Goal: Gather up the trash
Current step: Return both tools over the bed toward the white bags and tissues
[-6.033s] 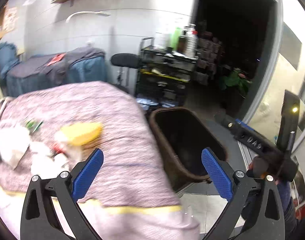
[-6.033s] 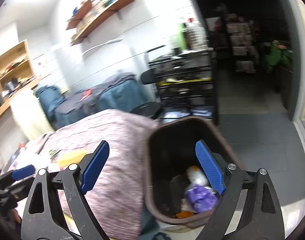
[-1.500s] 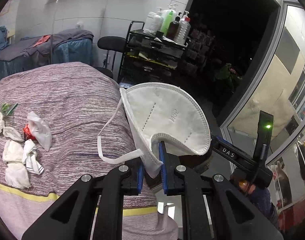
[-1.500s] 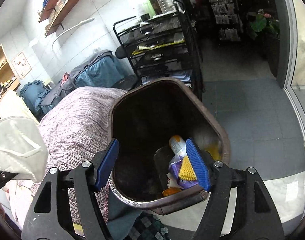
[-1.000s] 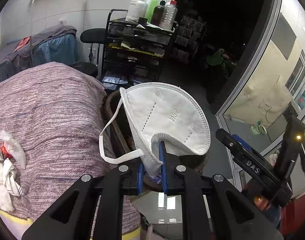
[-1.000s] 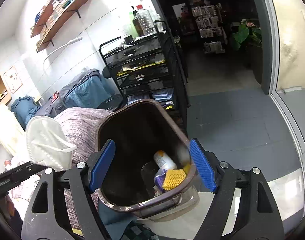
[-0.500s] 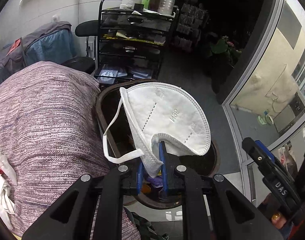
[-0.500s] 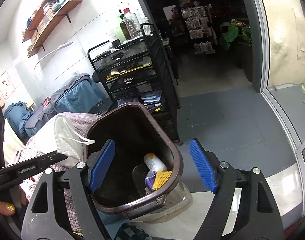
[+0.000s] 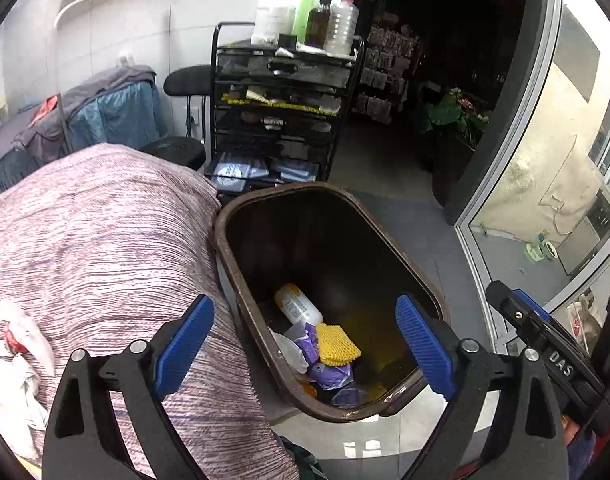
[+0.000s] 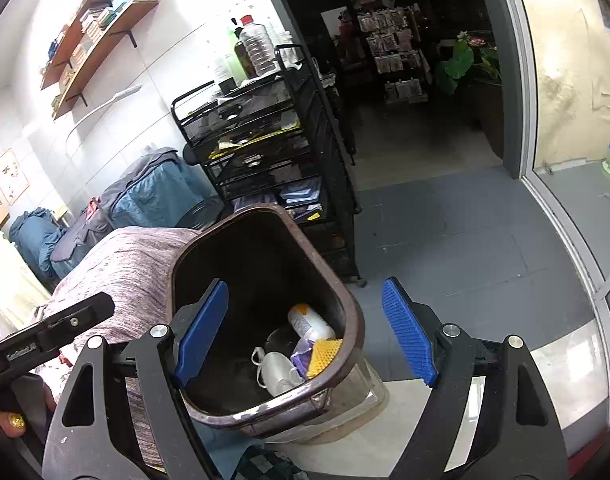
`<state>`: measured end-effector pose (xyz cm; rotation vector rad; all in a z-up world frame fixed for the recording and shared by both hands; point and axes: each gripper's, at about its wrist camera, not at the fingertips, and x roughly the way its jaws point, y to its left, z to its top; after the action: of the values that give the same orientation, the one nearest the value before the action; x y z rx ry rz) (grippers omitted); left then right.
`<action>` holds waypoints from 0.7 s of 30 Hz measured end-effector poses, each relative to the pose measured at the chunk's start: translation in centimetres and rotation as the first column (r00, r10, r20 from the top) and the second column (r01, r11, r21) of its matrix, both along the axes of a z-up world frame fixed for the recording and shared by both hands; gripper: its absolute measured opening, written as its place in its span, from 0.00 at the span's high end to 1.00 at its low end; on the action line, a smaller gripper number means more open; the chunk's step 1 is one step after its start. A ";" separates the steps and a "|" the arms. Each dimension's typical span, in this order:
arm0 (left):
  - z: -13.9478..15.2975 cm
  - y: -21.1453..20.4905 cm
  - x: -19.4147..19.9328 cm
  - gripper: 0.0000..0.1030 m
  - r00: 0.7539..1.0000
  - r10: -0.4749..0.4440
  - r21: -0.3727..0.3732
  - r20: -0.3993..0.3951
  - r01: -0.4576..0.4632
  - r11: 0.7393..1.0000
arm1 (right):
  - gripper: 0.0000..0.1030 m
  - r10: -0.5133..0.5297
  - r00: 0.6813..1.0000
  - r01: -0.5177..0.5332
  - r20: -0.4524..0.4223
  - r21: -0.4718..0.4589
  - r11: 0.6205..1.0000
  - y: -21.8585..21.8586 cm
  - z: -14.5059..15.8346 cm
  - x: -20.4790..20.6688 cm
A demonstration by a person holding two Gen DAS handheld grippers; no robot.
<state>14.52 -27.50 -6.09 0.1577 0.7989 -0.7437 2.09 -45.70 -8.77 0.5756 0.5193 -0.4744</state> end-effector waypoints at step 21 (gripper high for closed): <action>5.5 10.8 -4.4 0.06 0.972 0.156 -0.140 0.177 -0.132 0.981 | 0.20 0.247 0.965 -0.248 0.083 -0.001 0.969 7.0 2.8 3.8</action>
<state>10.08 -16.65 -0.60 0.0530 0.5756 -0.6296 5.87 -38.72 -6.02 0.5290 0.5066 -0.2092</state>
